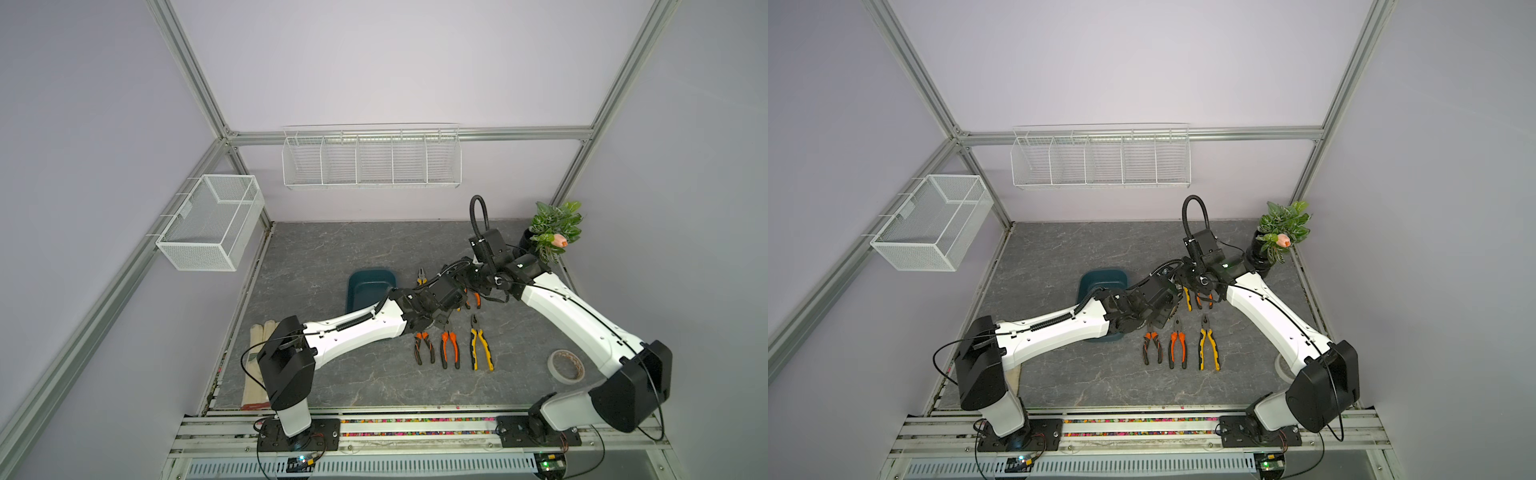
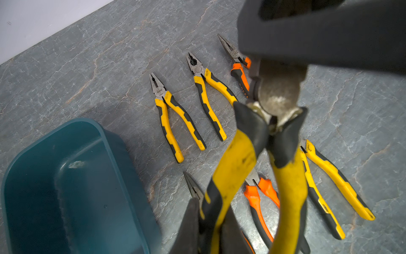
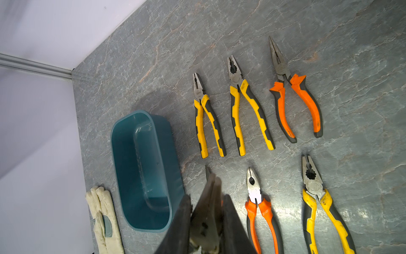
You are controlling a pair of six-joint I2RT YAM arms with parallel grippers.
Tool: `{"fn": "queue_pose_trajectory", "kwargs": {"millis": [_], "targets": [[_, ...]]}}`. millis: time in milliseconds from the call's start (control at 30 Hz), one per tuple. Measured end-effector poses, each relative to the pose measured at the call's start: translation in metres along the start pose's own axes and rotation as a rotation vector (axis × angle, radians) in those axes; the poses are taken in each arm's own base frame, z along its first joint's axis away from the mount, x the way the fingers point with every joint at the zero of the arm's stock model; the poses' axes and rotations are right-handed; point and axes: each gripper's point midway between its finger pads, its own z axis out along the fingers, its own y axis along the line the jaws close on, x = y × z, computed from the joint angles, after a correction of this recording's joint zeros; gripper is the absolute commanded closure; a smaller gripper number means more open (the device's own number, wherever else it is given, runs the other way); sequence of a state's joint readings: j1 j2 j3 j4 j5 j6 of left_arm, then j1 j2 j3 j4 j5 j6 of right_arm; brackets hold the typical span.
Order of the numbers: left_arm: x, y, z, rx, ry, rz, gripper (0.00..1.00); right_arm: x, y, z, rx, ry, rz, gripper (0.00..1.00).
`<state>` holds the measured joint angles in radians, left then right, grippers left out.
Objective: Take the pliers out of the storage box
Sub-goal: Pick up the pliers at the center of the board, then place the pliers at the center of the board.
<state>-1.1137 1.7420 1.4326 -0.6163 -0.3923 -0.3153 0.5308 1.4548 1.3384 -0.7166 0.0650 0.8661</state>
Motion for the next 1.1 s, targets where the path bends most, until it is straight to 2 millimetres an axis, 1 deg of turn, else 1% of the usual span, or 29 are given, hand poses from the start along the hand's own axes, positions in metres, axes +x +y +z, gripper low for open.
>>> {"fn": "queue_pose_trajectory", "kwargs": {"millis": [33, 67, 100, 167, 233, 333, 467, 567, 633, 700, 767, 833, 900, 967, 1033, 1100], "targets": [[0.000, 0.000, 0.000, -0.001, -0.001, 0.001, 0.62, 0.000, 0.000, 0.000, -0.001, 0.001, -0.001, 0.93], [-0.001, -0.001, 0.000, 0.002, -0.006, -0.001, 0.61, 0.000, -0.002, 0.000, 0.004, 0.001, -0.008, 0.94], [-0.003, -0.001, 0.000, 0.004, -0.010, -0.002, 0.57, 0.000, -0.004, 0.000, 0.012, 0.005, -0.012, 0.93], [-0.006, -0.001, -0.003, 0.015, -0.019, -0.008, 0.45, -0.002, -0.008, 0.000, 0.021, 0.007, -0.022, 0.93], [-0.009, 0.001, -0.008, 0.024, -0.028, -0.013, 0.44, -0.008, -0.016, -0.002, 0.032, -0.003, -0.021, 0.93], [-0.018, 0.012, -0.021, 0.022, -0.059, -0.033, 0.43, -0.022, -0.034, -0.013, 0.057, -0.026, -0.021, 0.94], [-0.028, 0.038, -0.050, 0.011, -0.122, -0.077, 0.43, -0.037, -0.063, -0.041, 0.104, -0.060, -0.042, 0.93], [-0.031, 0.059, -0.067, -0.006, -0.160, -0.107, 0.44, -0.039, -0.079, -0.062, 0.140, -0.062, -0.086, 0.93], [-0.029, 0.069, -0.070, -0.017, -0.168, -0.117, 0.45, -0.035, -0.085, -0.070, 0.160, -0.039, -0.127, 0.93], [-0.024, 0.073, -0.067, -0.025, -0.160, -0.116, 0.47, -0.028, -0.091, -0.072, 0.176, 0.000, -0.161, 0.94], [-0.015, 0.073, -0.060, -0.028, -0.138, -0.103, 0.50, -0.016, -0.097, -0.067, 0.196, 0.067, -0.194, 0.93], [-0.008, 0.072, -0.056, -0.023, -0.119, -0.095, 0.51, -0.006, -0.105, -0.059, 0.214, 0.131, -0.216, 0.93], [-0.003, 0.070, -0.053, -0.014, -0.108, -0.089, 0.51, 0.004, -0.116, -0.049, 0.243, 0.197, -0.233, 0.94], [0.000, 0.069, -0.051, -0.006, -0.106, -0.084, 0.52, 0.016, -0.132, -0.040, 0.282, 0.267, -0.242, 0.93], [0.003, 0.069, -0.051, 0.003, -0.107, -0.083, 0.52, 0.023, -0.144, -0.037, 0.314, 0.313, -0.253, 0.93], [0.006, 0.069, -0.052, 0.011, -0.108, -0.080, 0.52, 0.027, -0.152, -0.035, 0.327, 0.343, -0.268, 0.94]]}}
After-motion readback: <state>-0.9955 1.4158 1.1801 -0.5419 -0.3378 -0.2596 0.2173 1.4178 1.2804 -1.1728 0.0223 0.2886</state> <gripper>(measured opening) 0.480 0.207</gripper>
